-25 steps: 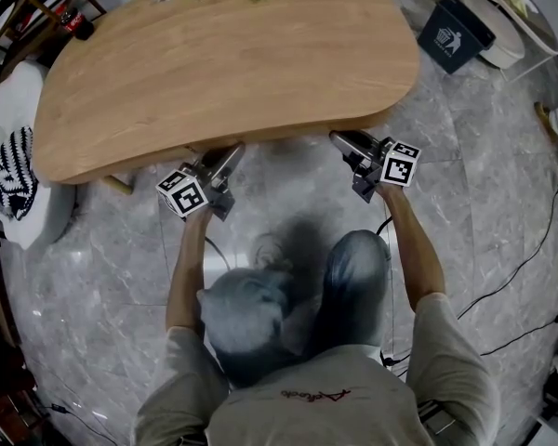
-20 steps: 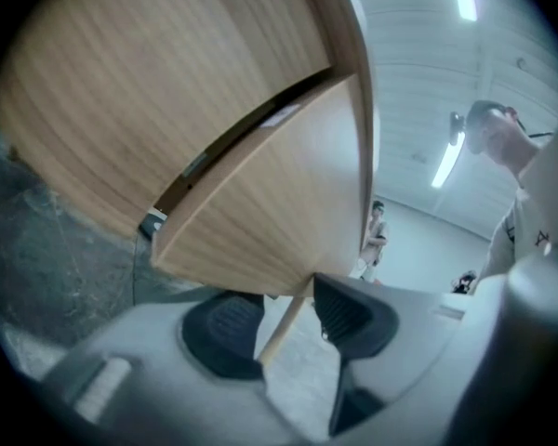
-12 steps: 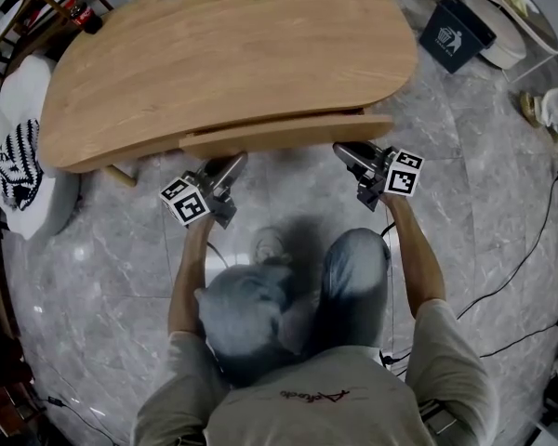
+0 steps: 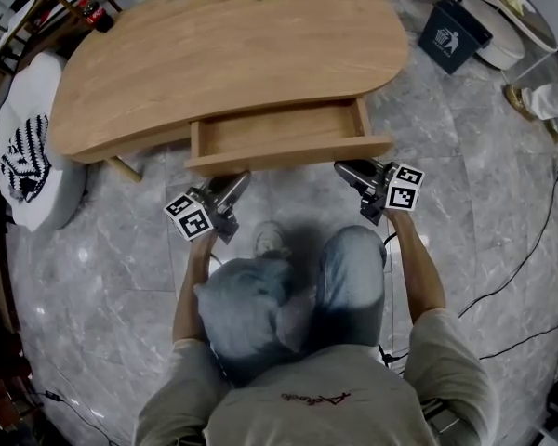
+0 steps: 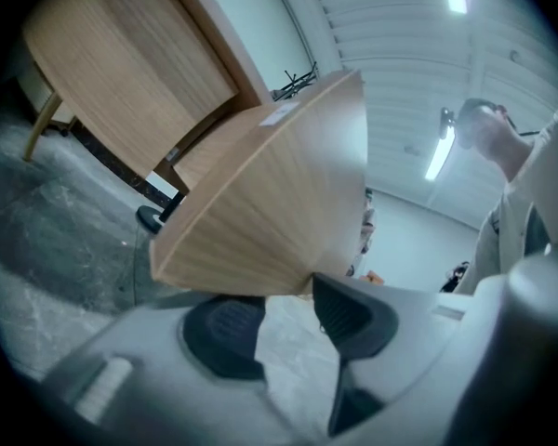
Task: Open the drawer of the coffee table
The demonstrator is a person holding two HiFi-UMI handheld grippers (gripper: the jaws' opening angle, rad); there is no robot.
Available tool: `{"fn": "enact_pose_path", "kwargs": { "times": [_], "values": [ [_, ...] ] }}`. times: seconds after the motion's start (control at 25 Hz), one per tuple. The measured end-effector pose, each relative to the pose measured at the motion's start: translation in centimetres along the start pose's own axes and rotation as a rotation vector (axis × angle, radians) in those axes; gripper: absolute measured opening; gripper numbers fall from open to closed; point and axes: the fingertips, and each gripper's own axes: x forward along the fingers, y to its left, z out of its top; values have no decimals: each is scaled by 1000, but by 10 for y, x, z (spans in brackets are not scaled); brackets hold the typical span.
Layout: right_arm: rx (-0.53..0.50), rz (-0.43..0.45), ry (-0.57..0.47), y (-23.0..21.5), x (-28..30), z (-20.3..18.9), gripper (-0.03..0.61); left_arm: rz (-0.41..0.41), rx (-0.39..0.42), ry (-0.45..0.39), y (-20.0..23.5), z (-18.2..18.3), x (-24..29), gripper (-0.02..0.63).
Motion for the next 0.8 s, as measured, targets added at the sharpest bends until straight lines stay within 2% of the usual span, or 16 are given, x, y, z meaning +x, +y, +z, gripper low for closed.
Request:
{"fn": "enact_pose_path", "kwargs": {
  "times": [0.24,0.44,0.64,0.68,0.8],
  "values": [
    [3,1,0,16,-11,-12,51,-2,-1,28,-14,-17,-12,150],
    [-55,-34,20,14,-13,-14,49,10,43,41,-14,-18,-11,152],
    [-124,-96,111,9,-21,-26,44,91,105,118,-8,-32,-11,155],
    [-141,-115,129,7,-24,-28,44,109,127,127,-7,-35,-13,107],
    [-198,-186,158,-3,-34,-32,37,159,185,142,0,-37,-20,78]
  ]
}}
